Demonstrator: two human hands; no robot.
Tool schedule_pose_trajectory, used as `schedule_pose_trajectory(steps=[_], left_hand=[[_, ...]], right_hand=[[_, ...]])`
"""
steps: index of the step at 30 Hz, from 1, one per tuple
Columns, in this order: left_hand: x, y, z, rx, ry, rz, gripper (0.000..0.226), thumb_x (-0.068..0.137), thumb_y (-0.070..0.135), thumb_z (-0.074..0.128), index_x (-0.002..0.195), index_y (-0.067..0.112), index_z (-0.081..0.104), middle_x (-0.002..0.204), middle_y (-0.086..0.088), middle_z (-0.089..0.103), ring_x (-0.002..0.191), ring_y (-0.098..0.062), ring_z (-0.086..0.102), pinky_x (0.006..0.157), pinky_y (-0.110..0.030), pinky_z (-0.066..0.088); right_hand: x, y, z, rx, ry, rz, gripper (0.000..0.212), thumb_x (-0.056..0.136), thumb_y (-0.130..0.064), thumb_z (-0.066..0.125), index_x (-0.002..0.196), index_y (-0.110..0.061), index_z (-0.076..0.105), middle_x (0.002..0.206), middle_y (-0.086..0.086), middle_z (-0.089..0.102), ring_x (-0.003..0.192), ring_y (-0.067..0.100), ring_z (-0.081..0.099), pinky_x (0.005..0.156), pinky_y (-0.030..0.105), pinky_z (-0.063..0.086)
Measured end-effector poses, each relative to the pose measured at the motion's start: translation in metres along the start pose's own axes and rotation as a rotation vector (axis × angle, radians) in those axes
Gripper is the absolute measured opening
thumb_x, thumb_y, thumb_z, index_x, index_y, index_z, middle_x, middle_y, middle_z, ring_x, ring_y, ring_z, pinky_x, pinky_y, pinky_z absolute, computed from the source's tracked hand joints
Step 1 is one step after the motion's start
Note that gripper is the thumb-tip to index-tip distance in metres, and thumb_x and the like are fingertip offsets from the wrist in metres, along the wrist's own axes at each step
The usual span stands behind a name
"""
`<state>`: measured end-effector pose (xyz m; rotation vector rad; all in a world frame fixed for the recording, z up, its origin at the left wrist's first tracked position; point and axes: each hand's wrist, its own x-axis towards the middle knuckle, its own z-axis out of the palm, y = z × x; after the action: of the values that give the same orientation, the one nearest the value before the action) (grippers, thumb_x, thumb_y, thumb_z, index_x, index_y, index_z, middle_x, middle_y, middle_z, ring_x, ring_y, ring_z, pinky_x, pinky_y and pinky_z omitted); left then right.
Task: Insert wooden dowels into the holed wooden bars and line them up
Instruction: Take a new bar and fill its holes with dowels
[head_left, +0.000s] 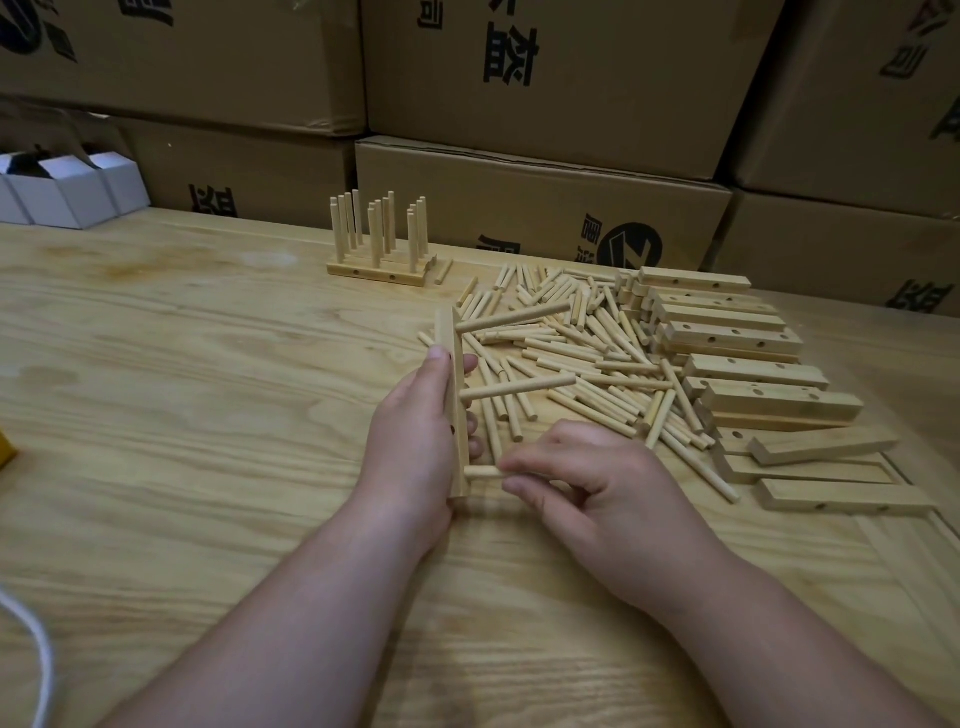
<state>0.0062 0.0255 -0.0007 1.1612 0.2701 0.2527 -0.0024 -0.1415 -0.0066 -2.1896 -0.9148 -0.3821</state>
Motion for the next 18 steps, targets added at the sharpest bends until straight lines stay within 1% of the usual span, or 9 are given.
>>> schedule_pose_trajectory(steps=[3, 6, 8, 9, 10, 12, 14, 16, 18], left_hand=[[-0.0023, -0.0031, 0.0005, 0.076, -0.043, 0.067, 0.035, 0.099, 0.053, 0.05, 0.092, 0.033, 0.078, 0.06, 0.012, 0.062, 0.058, -0.007, 0.056, 0.052, -0.028, 0.047], [-0.0039, -0.0044, 0.0006, 0.091, -0.072, 0.082, 0.036, 0.098, 0.053, 0.049, 0.093, 0.033, 0.078, 0.059, 0.012, 0.061, 0.056, -0.006, 0.057, 0.052, -0.027, 0.047], [-0.003, -0.0039, -0.0005, 0.089, -0.063, 0.08, 0.036, 0.099, 0.054, 0.049, 0.094, 0.034, 0.078, 0.06, 0.013, 0.062, 0.057, -0.005, 0.057, 0.051, -0.026, 0.048], [-0.0026, -0.0035, -0.001, 0.087, -0.055, 0.077, 0.036, 0.099, 0.054, 0.049, 0.094, 0.034, 0.079, 0.061, 0.013, 0.062, 0.058, -0.005, 0.058, 0.051, -0.025, 0.049], [-0.0021, -0.003, -0.0011, 0.079, -0.049, 0.072, 0.036, 0.1, 0.054, 0.049, 0.094, 0.034, 0.079, 0.061, 0.013, 0.063, 0.057, -0.006, 0.058, 0.051, -0.025, 0.049], [-0.0011, -0.0022, -0.0013, 0.055, -0.033, 0.059, 0.036, 0.101, 0.052, 0.048, 0.093, 0.034, 0.079, 0.061, 0.013, 0.064, 0.059, -0.007, 0.058, 0.052, -0.026, 0.049], [-0.0005, -0.0008, -0.0009, 0.024, -0.011, 0.041, 0.037, 0.102, 0.051, 0.048, 0.092, 0.034, 0.079, 0.062, 0.012, 0.064, 0.063, -0.008, 0.058, 0.053, -0.028, 0.048], [0.0002, 0.0006, 0.0, -0.032, 0.012, 0.014, 0.037, 0.102, 0.05, 0.049, 0.089, 0.033, 0.08, 0.062, 0.011, 0.064, 0.06, -0.008, 0.057, 0.051, -0.028, 0.047], [0.0013, 0.0017, 0.0004, -0.079, 0.039, -0.006, 0.038, 0.101, 0.05, 0.051, 0.086, 0.031, 0.081, 0.06, 0.009, 0.064, 0.055, -0.006, 0.057, 0.047, -0.027, 0.046]], right_hand=[[0.0009, -0.0027, 0.0012, -0.012, -0.008, -0.017, 0.016, 0.092, -0.033, 0.068, 0.103, -0.028, 0.077, 0.083, -0.017, 0.062, 0.081, 0.004, 0.062, 0.07, 0.027, 0.052], [0.0004, -0.0057, 0.0038, -0.036, -0.008, -0.009, 0.014, 0.091, -0.032, 0.068, 0.101, -0.027, 0.076, 0.08, -0.019, 0.061, 0.08, 0.0, 0.06, 0.071, 0.018, 0.048], [-0.0004, -0.0068, 0.0042, -0.025, 0.009, 0.034, 0.018, 0.088, -0.035, 0.071, 0.106, -0.033, 0.072, 0.082, -0.025, 0.06, 0.083, -0.004, 0.061, 0.072, 0.009, 0.045], [-0.0009, -0.0071, 0.0042, -0.006, 0.007, 0.07, 0.025, 0.087, -0.037, 0.073, 0.111, -0.038, 0.067, 0.084, -0.026, 0.061, 0.083, -0.004, 0.061, 0.072, 0.008, 0.044], [-0.0014, -0.0071, 0.0041, 0.014, -0.005, 0.107, 0.034, 0.085, -0.04, 0.075, 0.116, -0.044, 0.061, 0.089, -0.025, 0.061, 0.082, -0.001, 0.062, 0.07, 0.009, 0.045], [-0.002, -0.0067, 0.0043, 0.051, -0.006, 0.156, 0.051, 0.08, -0.042, 0.078, 0.122, -0.052, 0.051, 0.099, -0.022, 0.061, 0.08, 0.006, 0.063, 0.068, 0.016, 0.049], [-0.0019, -0.006, 0.0048, 0.125, 0.043, 0.205, 0.062, 0.076, -0.039, 0.083, 0.124, -0.055, 0.047, 0.104, -0.02, 0.062, 0.075, 0.01, 0.062, 0.066, 0.021, 0.052], [-0.0016, -0.0054, 0.0047, 0.231, 0.111, 0.27, 0.065, 0.075, -0.032, 0.086, 0.122, -0.055, 0.047, 0.104, -0.016, 0.064, 0.07, 0.012, 0.06, 0.068, 0.028, 0.055], [-0.0023, -0.0045, 0.004, 0.266, 0.166, 0.293, 0.058, 0.076, -0.029, 0.086, 0.118, -0.05, 0.052, 0.101, -0.013, 0.065, 0.068, 0.015, 0.059, 0.067, 0.033, 0.056]])
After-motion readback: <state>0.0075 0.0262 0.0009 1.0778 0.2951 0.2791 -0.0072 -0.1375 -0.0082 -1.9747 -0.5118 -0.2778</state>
